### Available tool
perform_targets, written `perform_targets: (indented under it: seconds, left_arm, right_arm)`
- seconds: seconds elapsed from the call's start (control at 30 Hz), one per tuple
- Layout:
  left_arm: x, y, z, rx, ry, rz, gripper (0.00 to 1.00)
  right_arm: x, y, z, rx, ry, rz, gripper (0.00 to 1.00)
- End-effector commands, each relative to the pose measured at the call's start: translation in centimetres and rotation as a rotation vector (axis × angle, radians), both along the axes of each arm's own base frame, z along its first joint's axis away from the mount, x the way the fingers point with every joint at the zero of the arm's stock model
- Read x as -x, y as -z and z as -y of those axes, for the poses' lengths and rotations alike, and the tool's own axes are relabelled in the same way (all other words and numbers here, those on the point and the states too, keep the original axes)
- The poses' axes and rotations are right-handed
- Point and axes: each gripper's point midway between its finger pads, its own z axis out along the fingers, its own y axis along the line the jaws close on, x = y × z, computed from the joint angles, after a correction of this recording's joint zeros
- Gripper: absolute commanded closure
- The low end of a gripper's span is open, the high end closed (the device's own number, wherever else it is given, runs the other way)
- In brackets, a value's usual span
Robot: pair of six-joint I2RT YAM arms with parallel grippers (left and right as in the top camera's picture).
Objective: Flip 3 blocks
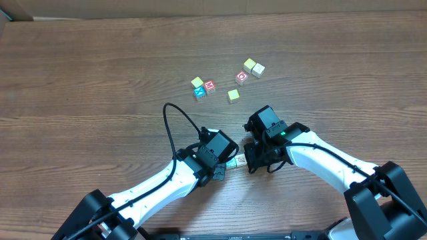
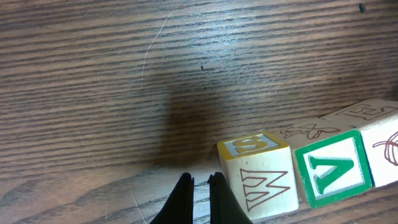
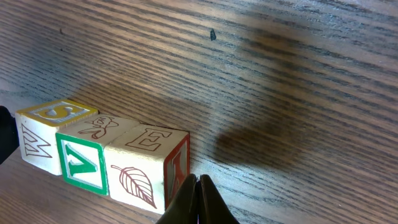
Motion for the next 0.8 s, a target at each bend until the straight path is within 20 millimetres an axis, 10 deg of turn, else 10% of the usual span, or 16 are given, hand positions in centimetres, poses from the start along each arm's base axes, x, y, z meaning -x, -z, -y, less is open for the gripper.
perform_targets:
  seconds: [0.0,0.77]
  left_arm:
    - [-0.78,-0.42,0.15,0.009,-0.037,0.019,0.96]
    - [-0.57,-0.33,0.01,0.036,-0.130,0.002,0.96]
  right_arm:
    - [0.12,-0.29,-0.08,-0.008,-0.003,0.009,0.96]
    - [0.33,-0.39,-0.37,-0.026,-0.008,-0.002,0.96]
